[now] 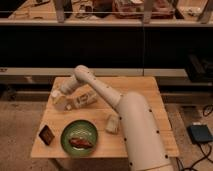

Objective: Place the ceramic cup over the eraser

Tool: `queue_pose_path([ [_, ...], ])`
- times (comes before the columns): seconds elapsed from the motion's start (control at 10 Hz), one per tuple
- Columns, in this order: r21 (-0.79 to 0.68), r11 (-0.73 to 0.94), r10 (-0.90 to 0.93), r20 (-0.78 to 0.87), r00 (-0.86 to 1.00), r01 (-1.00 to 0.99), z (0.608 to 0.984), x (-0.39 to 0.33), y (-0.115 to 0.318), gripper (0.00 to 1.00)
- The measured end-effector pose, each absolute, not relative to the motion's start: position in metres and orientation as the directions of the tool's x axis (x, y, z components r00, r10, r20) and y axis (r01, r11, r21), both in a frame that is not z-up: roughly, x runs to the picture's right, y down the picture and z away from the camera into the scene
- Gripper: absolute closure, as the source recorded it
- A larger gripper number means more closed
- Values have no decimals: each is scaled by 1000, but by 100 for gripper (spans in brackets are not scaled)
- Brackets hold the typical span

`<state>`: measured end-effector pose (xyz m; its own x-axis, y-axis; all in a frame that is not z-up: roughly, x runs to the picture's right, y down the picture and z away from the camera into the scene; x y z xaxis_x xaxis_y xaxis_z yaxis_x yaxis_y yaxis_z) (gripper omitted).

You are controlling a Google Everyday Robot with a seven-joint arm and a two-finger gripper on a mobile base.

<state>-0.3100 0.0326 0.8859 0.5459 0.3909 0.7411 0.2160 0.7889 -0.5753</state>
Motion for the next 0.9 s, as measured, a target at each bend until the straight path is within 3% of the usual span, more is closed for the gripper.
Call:
queue_pose_path([
  [0.5,-506,810,300,792,531,296,866,-303,16,96],
  [0.9,-429,836,254,856,451,343,805,-296,-15,100],
])
